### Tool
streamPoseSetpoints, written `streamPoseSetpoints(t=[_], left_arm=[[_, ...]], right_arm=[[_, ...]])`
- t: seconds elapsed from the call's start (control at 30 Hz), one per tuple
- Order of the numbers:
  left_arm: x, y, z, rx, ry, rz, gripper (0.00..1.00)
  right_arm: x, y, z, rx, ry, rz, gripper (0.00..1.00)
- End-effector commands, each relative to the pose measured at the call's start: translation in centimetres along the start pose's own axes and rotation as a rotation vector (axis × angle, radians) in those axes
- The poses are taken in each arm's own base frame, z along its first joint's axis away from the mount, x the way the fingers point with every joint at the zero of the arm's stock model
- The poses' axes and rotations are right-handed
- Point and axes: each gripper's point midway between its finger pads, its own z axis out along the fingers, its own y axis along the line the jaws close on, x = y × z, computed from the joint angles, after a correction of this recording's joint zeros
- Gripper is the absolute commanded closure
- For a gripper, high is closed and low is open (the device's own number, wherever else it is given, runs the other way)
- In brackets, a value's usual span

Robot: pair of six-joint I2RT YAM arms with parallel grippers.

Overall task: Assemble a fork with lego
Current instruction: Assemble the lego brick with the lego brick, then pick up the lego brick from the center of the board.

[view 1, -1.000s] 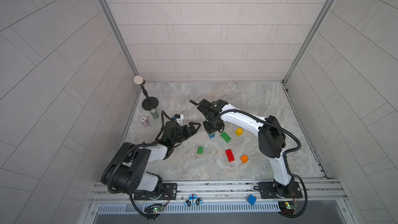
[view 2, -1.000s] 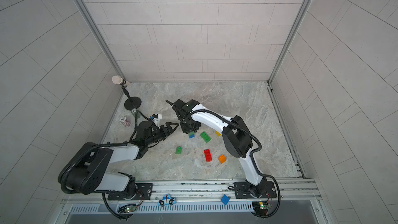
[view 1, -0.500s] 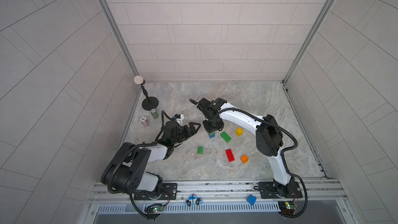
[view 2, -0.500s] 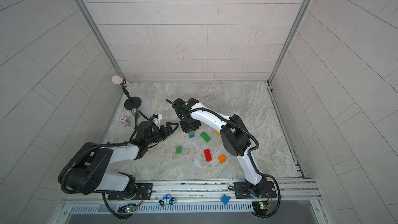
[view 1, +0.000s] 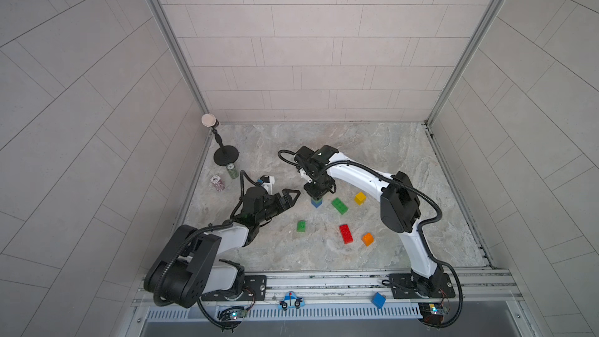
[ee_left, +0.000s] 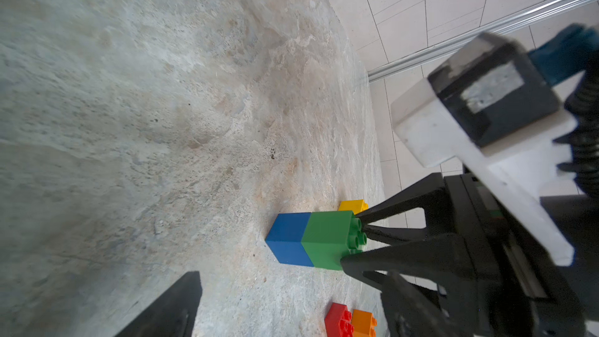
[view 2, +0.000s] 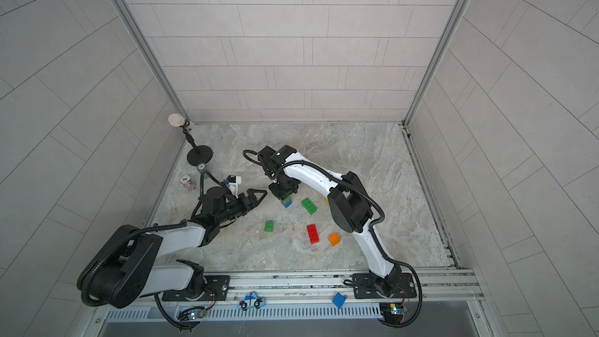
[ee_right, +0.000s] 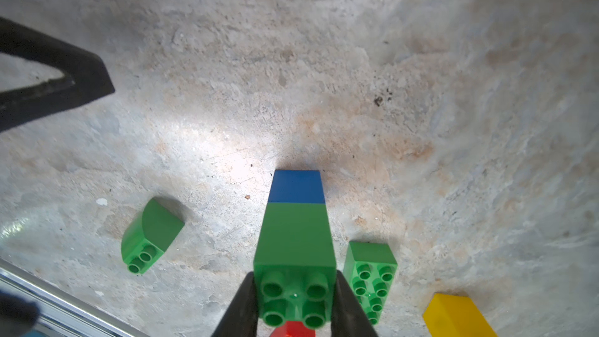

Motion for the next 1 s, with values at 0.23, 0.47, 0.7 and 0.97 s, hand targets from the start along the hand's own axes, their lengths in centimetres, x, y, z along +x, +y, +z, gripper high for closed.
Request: streamPoseSetpoints(t=[0.23, 0.47, 0.7, 0.97], left_arm=[[-0.2, -0.6, -1.7, -0.011, -0.032, 0.043, 0.06], [-1.2, -1.4, -4.1, -0.104, -0.076, 0.146, 0.02], [0.0, -4.9, -3.8, -0.14, -0.018, 0.377, 0.03], [3.8, -7.8, -1.0, -0.083, 0.076, 0.482, 0.04]], right_arm=[[0.1, 1.5, -0.1, -0.083, 0.035, -0.039, 0.09], [-2.5, 1.7, -8.5, -0.144, -0.293, 0.039, 0.06], [0.5, -3.7, -10.5, 0.071, -0.665, 0.181, 0.01], [8.4, -6.1, -4.4, 0.101, -0.349, 0.178, 0.26]])
